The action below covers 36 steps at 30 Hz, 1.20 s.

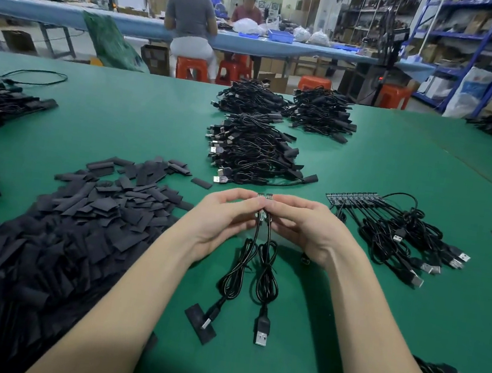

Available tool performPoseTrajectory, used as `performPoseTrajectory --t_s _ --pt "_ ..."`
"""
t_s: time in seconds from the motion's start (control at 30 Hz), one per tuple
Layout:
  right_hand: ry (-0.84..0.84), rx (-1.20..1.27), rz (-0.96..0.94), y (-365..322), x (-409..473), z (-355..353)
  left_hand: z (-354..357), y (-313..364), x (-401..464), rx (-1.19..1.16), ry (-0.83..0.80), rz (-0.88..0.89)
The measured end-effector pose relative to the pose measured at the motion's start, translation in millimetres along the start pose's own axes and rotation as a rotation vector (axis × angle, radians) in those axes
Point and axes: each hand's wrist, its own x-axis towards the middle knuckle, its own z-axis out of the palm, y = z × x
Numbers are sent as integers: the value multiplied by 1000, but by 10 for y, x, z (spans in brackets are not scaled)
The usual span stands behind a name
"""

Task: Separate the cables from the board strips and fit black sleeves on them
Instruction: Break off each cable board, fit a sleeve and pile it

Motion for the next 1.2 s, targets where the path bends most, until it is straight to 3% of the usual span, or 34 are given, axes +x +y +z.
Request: performPoseTrajectory --t_s 0.4,0.47,0.6,0.67,0.73,0.83,0.93,1.03,1.07,1.13,1.2 --pt "-128 544 181 61 -6 62 -21 17 23 -338 -143 -110" --pt "-69 345 133 19 -21 31 -54 23 14 -63 -63 -83" --pt "79 -78 20 -90 -22 -54 -52 -44 20 947 282 255" --pt "163 -162 -19 -131 -17 -60 45 -102 36 1044 339 431" --pt "193 -121 -46 -138 -13 -33 117 -126 68 800 311 429" --pt "156 -89 -42 -154 -58 7 207 -124 62 336 102 171" --pt "189 -231 -90 -227 -94 -11 247 -141 36 186 84 128" --pt "378 -799 -364 -379 -39 119 253 -144 22 105 118 81" --pt "350 -1014 -469 -438 15 251 252 -146 30 73 114 68" --pt "127 -1338 -548 -518 156 634 261 -142 45 36 114 48" --pt "-99 -1511 -460 -520 337 1020 259 -135 41 20 118 24"
